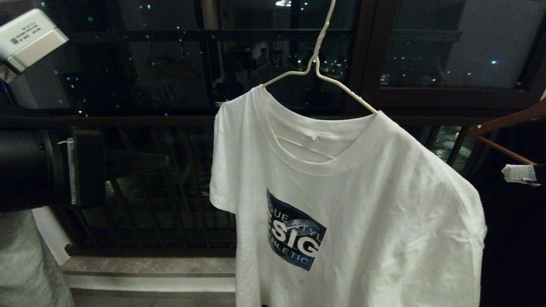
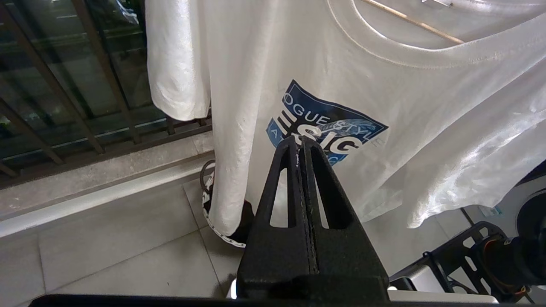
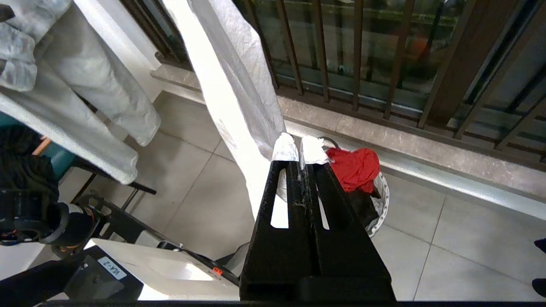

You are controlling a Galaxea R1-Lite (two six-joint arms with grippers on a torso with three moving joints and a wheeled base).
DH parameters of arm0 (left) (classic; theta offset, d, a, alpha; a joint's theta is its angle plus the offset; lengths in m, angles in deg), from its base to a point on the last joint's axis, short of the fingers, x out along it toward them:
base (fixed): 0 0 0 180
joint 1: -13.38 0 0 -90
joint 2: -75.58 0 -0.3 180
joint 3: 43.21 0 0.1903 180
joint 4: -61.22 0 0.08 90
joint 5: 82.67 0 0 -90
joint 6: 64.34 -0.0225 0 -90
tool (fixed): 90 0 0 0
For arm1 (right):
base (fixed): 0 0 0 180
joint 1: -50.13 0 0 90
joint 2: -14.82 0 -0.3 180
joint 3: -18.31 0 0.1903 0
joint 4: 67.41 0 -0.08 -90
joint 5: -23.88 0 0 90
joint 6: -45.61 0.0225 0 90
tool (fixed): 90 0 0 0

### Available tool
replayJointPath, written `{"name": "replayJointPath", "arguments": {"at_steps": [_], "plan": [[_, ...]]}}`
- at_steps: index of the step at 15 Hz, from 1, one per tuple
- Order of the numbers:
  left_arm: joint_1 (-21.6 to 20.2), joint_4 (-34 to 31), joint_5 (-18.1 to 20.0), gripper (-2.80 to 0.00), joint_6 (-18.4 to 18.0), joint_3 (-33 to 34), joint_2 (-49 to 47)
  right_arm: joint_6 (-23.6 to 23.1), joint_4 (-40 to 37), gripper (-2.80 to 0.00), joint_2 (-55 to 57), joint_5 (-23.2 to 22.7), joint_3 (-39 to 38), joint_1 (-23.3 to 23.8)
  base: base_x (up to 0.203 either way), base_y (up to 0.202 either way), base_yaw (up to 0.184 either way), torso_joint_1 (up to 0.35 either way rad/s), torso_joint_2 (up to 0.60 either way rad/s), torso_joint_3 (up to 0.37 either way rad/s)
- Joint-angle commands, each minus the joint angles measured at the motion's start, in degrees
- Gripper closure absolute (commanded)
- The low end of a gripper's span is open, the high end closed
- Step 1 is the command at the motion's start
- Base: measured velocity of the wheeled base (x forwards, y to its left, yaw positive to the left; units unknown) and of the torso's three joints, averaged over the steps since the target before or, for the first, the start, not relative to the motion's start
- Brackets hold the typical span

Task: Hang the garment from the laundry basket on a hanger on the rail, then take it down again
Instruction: Take the clothes off the clothes rack

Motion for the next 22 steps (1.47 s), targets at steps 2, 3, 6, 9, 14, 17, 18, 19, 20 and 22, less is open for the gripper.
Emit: {"name": "replayJointPath", "arguments": {"at_steps": [2, 3, 6, 9, 14, 17, 18, 19, 20, 22], "plan": [[0.0, -0.11, -0.1, 0.0, 0.09, -0.03, -0.29, 0.07, -0.28, 0.0, 0.16, -0.07, -0.28, -0.01, 0.0, 0.0, 0.0, 0.0, 0.0, 0.0], [0.0, -0.11, -0.1, 0.0, 0.09, -0.03, -0.37, -0.02, -0.28, 0.0, -0.01, -0.07, -0.37, -0.01, 0.0, 0.0, 0.0, 0.0, 0.0, 0.0], [0.0, -0.11, -0.1, 0.0, 0.09, 0.05, -0.81, -0.11, -0.28, 0.0, -0.86, -0.07, -1.83, -0.01, 0.0, 0.0, 0.0, 0.0, 0.0, 0.0], [0.0, -0.11, -0.1, 0.0, 0.09, 0.05, -0.99, -0.06, -0.26, 0.0, -1.88, -0.26, -3.89, -0.01, 0.0, 0.0, 0.0, 0.0, 0.0, 0.0], [0.0, -0.14, -0.1, 0.0, 0.09, 0.05, -1.34, -0.11, -0.28, 0.0, -3.35, -1.13, -5.5, -0.01, 0.0, 0.0, 0.0, 0.0, 0.0, 0.0], [0.0, -0.11, -0.18, 0.0, 0.09, 0.05, -1.33, -0.11, -0.28, 0.0, -4.15, -1.22, -7.05, -0.01, 0.0, 0.0, 0.0, 0.0, 0.0, 0.0], [0.0, -0.11, -0.1, 0.0, 0.09, 0.05, -1.25, -0.11, -0.28, 0.0, -4.32, -1.22, -7.13, -0.01, 0.0, 0.0, 0.0, 0.0, 0.0, 0.0], [0.0, -0.11, -0.1, 0.0, 0.11, 0.05, -1.25, -0.11, -0.28, 0.0, -4.41, -1.22, -7.13, -0.01, 0.0, 0.0, 0.0, 0.0, 0.0, 0.0], [0.0, -0.15, -0.19, 0.0, 0.09, 0.05, -1.25, -0.2, -0.28, 0.0, -4.41, -1.3, -7.13, -0.01, 0.0, 0.0, 0.0, 0.0, 0.0, 0.0], [0.0, -0.11, -0.19, 0.0, 0.16, 0.05, -1.25, -0.2, -0.28, 0.0, -4.64, -1.3, -7.13, -0.01, 0.0, 0.0, 0.0, 0.0, 0.0, 0.0]]}}
